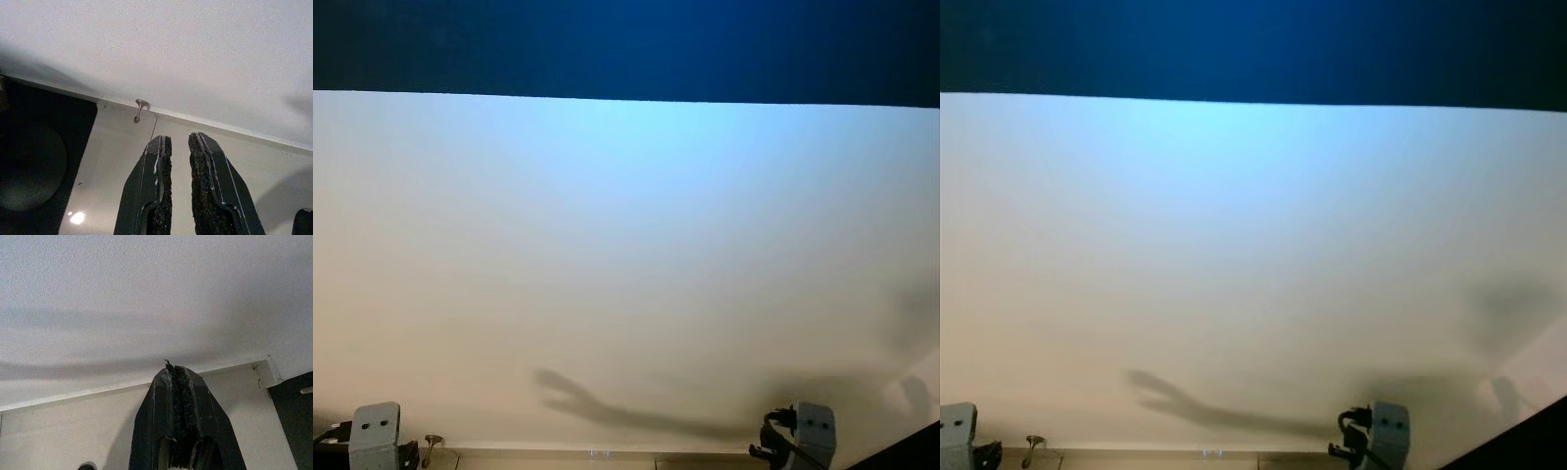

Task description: Hang keys on a hook

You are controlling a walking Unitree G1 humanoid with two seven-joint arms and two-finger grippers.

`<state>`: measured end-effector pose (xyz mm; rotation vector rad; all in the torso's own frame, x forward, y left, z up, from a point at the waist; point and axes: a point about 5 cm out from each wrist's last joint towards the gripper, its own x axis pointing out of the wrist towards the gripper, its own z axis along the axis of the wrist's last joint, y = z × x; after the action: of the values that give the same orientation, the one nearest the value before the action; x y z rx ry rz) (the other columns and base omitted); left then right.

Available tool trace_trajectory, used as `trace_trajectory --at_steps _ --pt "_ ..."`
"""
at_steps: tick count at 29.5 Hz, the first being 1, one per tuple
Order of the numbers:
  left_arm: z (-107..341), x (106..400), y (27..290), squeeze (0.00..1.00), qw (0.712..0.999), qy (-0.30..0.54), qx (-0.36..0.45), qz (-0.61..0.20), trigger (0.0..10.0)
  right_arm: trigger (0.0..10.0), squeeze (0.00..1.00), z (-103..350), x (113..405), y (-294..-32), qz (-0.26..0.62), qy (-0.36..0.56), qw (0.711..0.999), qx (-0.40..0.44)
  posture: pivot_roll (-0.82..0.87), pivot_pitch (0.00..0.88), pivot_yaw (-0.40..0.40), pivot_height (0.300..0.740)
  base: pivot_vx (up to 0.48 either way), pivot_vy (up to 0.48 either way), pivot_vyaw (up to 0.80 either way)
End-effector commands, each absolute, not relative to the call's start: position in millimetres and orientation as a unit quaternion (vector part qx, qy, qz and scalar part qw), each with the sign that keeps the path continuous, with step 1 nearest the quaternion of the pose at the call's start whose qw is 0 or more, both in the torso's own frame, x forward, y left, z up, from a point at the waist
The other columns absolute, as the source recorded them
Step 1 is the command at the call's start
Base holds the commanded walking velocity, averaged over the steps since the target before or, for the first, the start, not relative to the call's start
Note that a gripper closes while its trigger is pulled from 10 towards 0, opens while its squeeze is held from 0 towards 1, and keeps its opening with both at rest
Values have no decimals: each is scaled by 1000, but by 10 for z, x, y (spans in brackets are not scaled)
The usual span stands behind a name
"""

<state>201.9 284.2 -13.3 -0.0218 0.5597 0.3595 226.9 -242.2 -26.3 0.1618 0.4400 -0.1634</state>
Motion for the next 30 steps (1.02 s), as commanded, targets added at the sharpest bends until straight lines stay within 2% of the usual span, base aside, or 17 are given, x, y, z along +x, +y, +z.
trace_trajectory --at_steps 1,20,30 --pt "-161 1969 2889 0 942 282 -9 183 10000 10000 0 -315 2214 -2411 -85 229 966 83 78 49 76 740 0 0 0" --pt "-163 1989 2890 0 942 282 -9 182 10000 10000 0 -316 2221 -2407 -86 229 966 83 78 47 76 740 0 0 0" --pt "-187 2012 2810 0 943 286 -6 169 10000 10000 0 -312 2228 -2414 -87 229 966 81 66 41 78 740 0 0 0"
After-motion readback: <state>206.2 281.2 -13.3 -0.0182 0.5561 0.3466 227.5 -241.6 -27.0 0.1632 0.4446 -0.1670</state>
